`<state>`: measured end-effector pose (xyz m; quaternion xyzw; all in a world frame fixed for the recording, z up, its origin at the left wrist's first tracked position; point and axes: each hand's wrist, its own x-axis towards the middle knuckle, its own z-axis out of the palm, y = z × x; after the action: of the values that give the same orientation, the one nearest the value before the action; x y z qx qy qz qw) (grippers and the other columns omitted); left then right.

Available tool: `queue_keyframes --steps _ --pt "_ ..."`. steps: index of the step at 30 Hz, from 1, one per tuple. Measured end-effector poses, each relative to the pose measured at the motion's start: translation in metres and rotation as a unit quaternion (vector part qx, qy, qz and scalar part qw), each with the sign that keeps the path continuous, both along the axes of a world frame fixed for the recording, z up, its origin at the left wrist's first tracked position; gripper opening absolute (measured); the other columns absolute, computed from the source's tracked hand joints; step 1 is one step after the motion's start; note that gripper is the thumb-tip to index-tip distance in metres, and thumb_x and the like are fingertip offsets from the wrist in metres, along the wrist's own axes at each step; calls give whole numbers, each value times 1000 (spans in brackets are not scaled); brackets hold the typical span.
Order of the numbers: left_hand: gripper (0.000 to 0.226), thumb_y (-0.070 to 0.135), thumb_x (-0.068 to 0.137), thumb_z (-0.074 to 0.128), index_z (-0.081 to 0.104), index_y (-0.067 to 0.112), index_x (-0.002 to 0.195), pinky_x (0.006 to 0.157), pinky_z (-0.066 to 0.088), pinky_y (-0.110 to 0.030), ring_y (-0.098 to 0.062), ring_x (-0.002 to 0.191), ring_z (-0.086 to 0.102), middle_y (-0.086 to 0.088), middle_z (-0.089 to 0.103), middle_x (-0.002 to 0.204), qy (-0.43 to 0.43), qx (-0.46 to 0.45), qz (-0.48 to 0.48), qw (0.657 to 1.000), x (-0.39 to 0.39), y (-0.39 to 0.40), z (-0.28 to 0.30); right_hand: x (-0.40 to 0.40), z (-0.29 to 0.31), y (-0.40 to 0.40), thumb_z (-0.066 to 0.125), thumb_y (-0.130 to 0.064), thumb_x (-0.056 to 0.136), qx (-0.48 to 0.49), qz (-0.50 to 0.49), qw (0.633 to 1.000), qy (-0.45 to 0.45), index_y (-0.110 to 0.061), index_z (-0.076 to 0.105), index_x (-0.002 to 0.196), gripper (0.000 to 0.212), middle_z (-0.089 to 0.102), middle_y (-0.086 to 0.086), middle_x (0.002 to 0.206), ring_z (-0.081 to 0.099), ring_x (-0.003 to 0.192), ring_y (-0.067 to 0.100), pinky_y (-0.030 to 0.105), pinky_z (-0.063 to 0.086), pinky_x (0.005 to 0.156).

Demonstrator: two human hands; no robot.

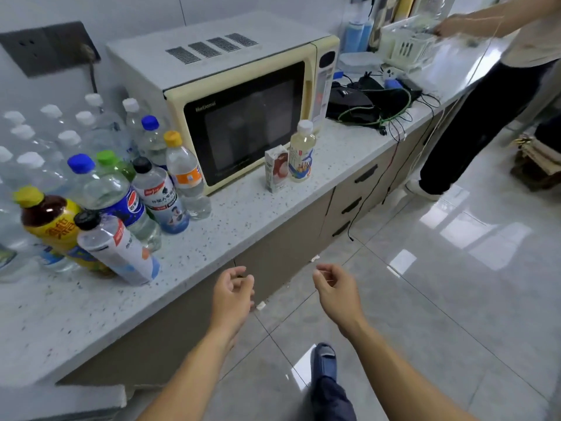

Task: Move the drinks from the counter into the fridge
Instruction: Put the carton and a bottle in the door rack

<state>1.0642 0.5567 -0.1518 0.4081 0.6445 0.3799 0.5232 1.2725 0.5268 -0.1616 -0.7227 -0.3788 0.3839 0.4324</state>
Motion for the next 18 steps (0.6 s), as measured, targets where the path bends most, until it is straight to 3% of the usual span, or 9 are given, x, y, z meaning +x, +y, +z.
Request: queue_keyframes --steps 3,6,8,11,14,16,18 --pt "17 24 95 61 58 35 108 58 52 -17 -10 84 68 3 68 94 13 6 19 1000 32 50 1 28 -2 63 62 -33 94 17 41 999 3 -37 61 99 7 65 -8 86 59 70 -5 12 47 60" --pt "22 29 92 64 54 44 105 56 52 -13 -4 87 65 16 62 101 39 8 38 998 66 100 10 58 1 124 63 -34 94 30 72 997 7 -39 59 99 9 64 -9 88 58 74 -6 13 49 63" --pt "31 33 91 67 53 43 116 63 50 -13 2 89 59 20 58 107 71 6 53 996 86 131 16 76 4 163 65 -32 93 41 83 996 15 -36 59 105 14 63 -9 91 58 77 -8 13 48 65" --pt "48 35 89 69 49 35 133 65 47 -14 2 90 55 12 57 123 105 -1 81 991 111 175 20 97 9 218 69 -36 89 53 87 995 11 -35 53 118 33 61 -12 105 59 86 -5 17 50 73" --pt "58 35 88 71 44 32 139 54 41 -6 -2 102 51 6 53 139 129 -13 102 986 128 213 20 108 11 264 74 -44 84 52 106 993 -8 -35 44 133 58 53 -16 125 56 103 -2 23 51 84" --pt "64 36 86 73 41 32 142 66 44 -11 -8 112 51 3 49 145 137 -20 111 984 135 233 17 111 10 288 77 -47 80 57 120 991 -10 -34 39 139 71 49 -14 133 54 110 1 26 50 90" --pt "73 41 82 76 38 33 143 87 49 -25 -16 123 52 2 47 147 133 -22 115 984 141 249 13 110 8 307 80 -48 77 52 138 989 -7 -35 34 141 80 45 -12 141 51 120 5 29 47 96"
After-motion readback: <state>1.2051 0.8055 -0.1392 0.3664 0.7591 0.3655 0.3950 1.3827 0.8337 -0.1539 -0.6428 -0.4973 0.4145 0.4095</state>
